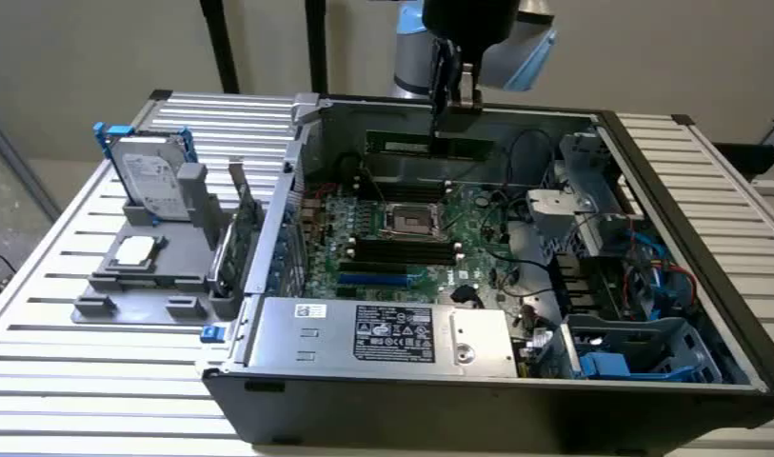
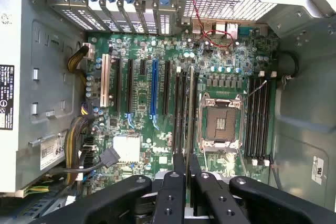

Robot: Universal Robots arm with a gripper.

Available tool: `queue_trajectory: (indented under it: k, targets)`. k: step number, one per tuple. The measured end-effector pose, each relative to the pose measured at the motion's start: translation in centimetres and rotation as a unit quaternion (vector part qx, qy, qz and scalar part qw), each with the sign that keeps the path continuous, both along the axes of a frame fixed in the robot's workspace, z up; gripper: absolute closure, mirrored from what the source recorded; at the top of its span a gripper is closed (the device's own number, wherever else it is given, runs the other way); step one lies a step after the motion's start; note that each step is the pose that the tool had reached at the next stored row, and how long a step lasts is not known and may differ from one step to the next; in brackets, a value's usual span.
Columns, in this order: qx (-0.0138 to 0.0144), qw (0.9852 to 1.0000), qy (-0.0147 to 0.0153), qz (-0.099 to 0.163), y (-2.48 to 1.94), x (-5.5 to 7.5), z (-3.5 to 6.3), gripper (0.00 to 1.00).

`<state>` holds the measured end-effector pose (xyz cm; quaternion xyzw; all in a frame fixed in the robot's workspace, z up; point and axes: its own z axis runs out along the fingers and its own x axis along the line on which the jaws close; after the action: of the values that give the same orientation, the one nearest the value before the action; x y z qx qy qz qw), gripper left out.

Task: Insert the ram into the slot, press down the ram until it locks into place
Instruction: 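Insert the ram into the slot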

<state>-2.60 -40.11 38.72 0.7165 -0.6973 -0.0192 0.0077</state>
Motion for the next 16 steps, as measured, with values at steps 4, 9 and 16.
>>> queue_trajectory:
  k: [4,9,16]
  targets:
    - [0.0,1.0,0.0,0.0,0.0,0.0,0.0,0.86]
    - [0.0,1.0,0.0,0.0,0.0,0.0,0.0,0.86]
    - [0.0,1.0,-0.0003,0.0,0.01,-0.07,-0.01,0.86]
